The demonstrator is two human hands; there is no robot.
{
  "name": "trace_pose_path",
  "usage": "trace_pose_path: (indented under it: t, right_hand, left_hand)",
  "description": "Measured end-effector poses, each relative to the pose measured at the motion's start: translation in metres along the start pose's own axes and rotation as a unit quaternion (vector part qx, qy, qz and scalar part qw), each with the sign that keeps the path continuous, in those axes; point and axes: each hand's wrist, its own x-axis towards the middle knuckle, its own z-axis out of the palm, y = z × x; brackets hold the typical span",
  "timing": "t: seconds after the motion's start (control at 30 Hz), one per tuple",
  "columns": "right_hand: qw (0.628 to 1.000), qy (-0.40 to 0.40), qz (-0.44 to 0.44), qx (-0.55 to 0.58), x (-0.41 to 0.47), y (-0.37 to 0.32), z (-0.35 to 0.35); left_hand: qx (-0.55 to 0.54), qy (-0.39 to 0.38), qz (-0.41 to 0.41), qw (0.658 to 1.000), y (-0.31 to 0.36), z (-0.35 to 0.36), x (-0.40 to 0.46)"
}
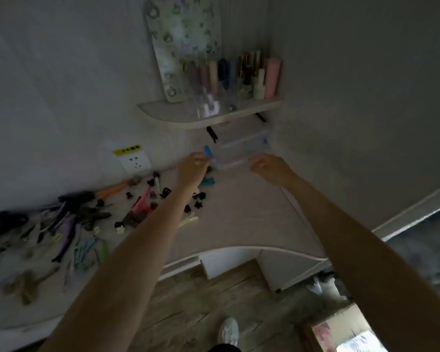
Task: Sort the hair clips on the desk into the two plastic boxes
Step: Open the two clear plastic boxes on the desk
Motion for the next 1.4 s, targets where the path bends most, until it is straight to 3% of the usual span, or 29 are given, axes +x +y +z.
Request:
trace_pose_path:
  t: [0.13, 0.2, 0.33, 0.53, 0.7, 0.83, 1.0, 1.13, 1.3, 1.4]
  right_hand:
    - [0.983, 0.053, 0.064, 0.163, 0.036, -0.002, 0.006]
    - [0.962, 0.079, 0.097, 0.241, 0.056, -0.005, 0.008]
    - [0.915, 0.111, 0.121, 0.369, 0.073, -0.011, 0.015]
    - [0.841, 0.125, 0.117, 0.513, 0.079, -0.02, 0.026]
    - [0.825, 0.152, 0.123, 0.531, 0.05, -0.016, 0.031]
    - [0.837, 0.207, 0.116, 0.494, 0.001, -0.002, 0.043]
    - [0.867, 0.176, 0.122, 0.451, -0.049, 0.039, 0.071]
    - [0.881, 0.152, 0.165, 0.416, -0.063, 0.065, 0.091]
    - [0.868, 0.158, 0.213, 0.42, -0.064, 0.079, 0.114]
    - [0.857, 0.153, 0.233, 0.434, -0.063, 0.085, 0.118]
  left_hand:
    - [-0.148, -0.024, -0.072, 0.986, 0.004, 0.017, 0.051]
    - [-0.171, -0.032, -0.088, 0.981, 0.007, 0.028, 0.071]
    - [-0.175, -0.02, -0.072, 0.982, 0.008, 0.041, 0.085]
    - [-0.296, -0.009, -0.076, 0.952, 0.017, 0.038, 0.069]
    - [-0.308, -0.051, -0.038, 0.949, 0.028, 0.035, 0.016]
    - [-0.263, -0.106, -0.009, 0.959, 0.006, 0.037, -0.038]
    - [-0.213, -0.075, -0.09, 0.97, -0.04, 0.03, -0.058]
    - [-0.182, -0.126, -0.147, 0.964, -0.069, 0.033, -0.066]
    - [-0.218, -0.105, -0.176, 0.954, -0.083, 0.045, -0.072]
    - [-0.182, -0.113, -0.164, 0.963, -0.084, 0.043, -0.065]
